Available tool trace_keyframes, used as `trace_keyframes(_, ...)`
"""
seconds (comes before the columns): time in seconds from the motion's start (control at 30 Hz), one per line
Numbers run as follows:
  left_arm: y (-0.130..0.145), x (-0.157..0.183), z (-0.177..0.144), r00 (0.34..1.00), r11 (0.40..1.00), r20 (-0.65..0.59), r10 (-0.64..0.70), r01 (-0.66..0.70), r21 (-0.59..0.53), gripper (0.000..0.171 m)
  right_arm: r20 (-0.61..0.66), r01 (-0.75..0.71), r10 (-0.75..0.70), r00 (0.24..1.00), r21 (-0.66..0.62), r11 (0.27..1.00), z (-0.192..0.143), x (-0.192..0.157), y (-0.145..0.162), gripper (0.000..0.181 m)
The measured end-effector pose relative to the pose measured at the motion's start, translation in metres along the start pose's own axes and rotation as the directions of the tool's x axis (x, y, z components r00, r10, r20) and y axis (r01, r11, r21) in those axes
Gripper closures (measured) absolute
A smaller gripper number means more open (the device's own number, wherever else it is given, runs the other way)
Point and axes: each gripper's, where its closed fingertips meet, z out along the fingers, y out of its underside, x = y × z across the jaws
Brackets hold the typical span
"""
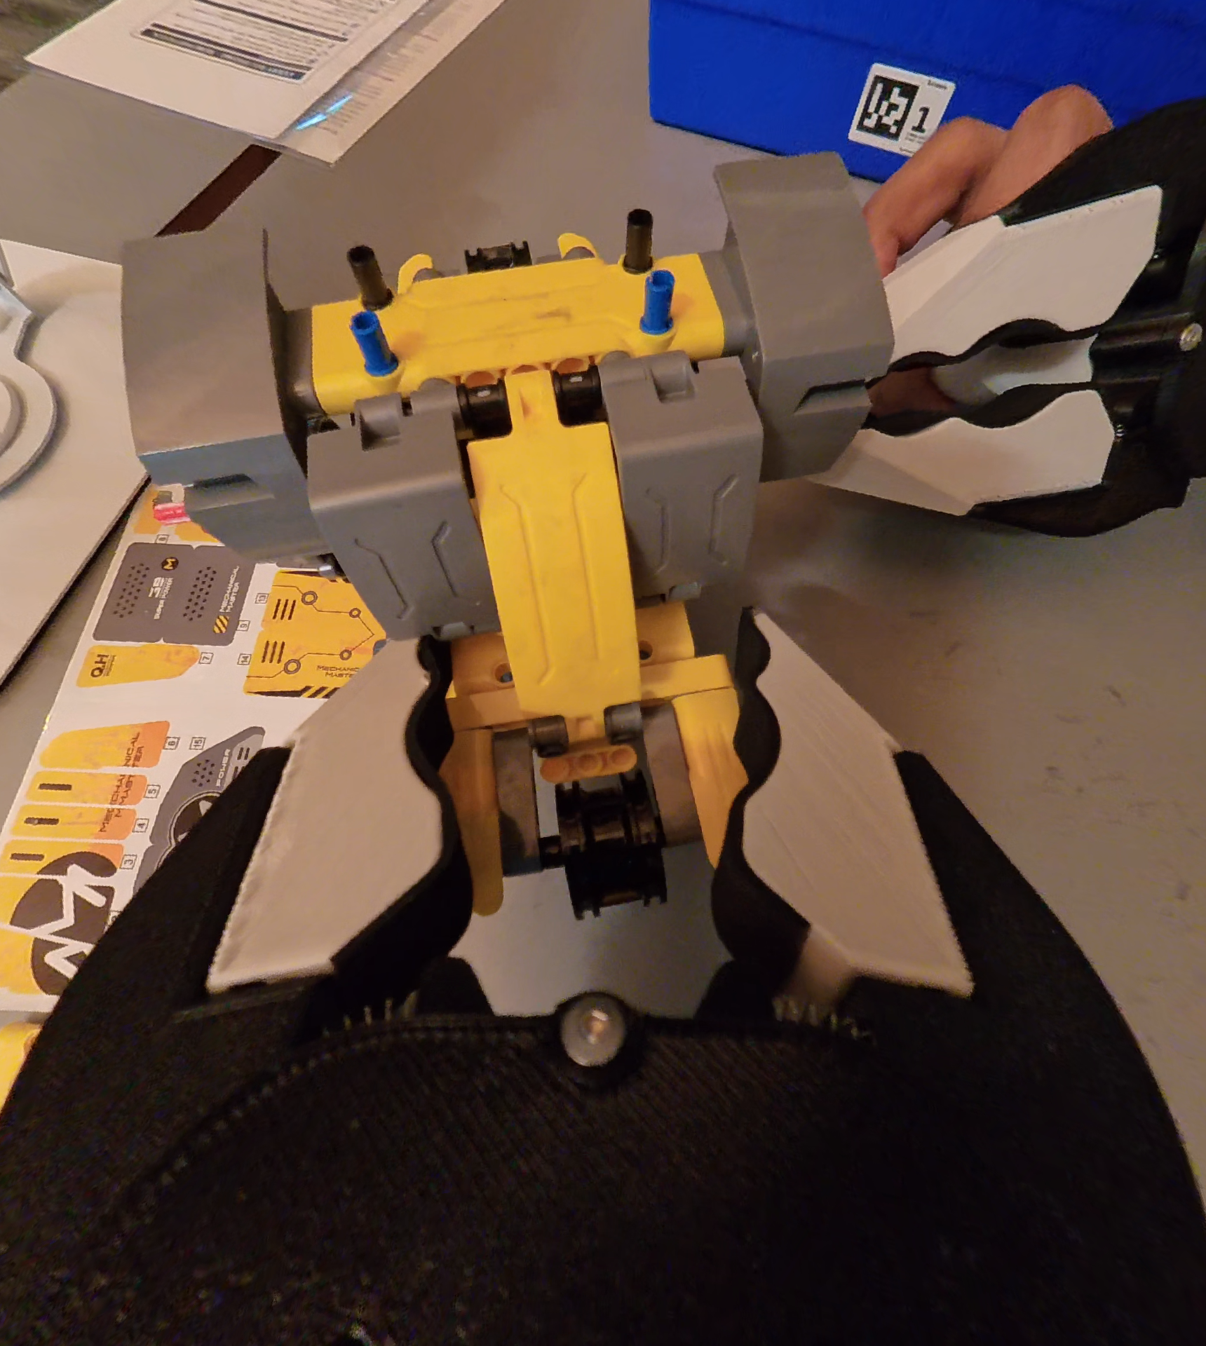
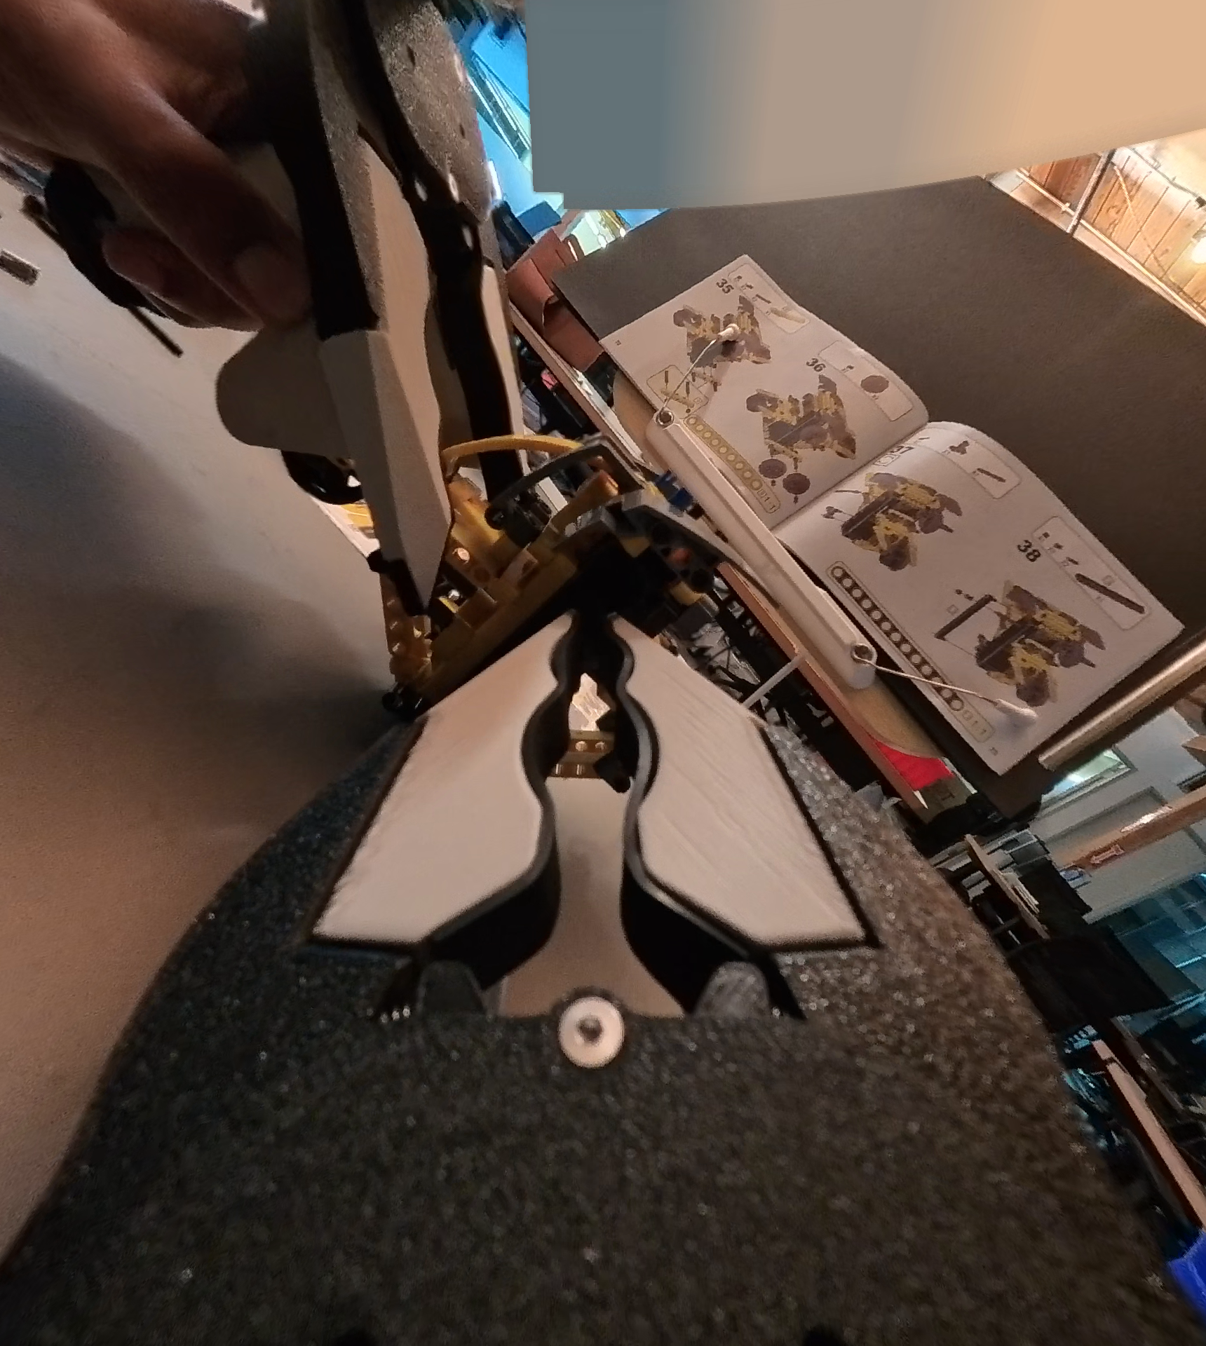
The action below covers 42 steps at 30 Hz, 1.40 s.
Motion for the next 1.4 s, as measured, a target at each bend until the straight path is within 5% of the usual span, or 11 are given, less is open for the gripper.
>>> trace_keyframes(0.23, 0.001, 0.000, 0.001, 0.997, 0.998, 0.045, 0.056, -0.055, -0.018, 0.094, 0.025, 0.005, -0.005, 1.000, 0.013, 1.000, -0.010, 0.000, -0.006, 0.165)
trace_keyframes(0.6, 0.001, -0.006, -0.004, 0.996, 0.999, 0.079, 0.036, -0.035, -0.015, 0.093, 0.103, -0.230, 0.237, 0.966, -0.073, 0.970, -0.017, 0.000, -0.001, 0.164)
trace_keyframes(1.4, 0.007, -0.024, -0.018, 0.987, 0.999, 0.158, -0.043, 0.040, 0.018, 0.087, 0.188, -0.188, 0.194, 0.963, -0.052, 0.981, -0.012, -0.032, -0.024, 0.167)
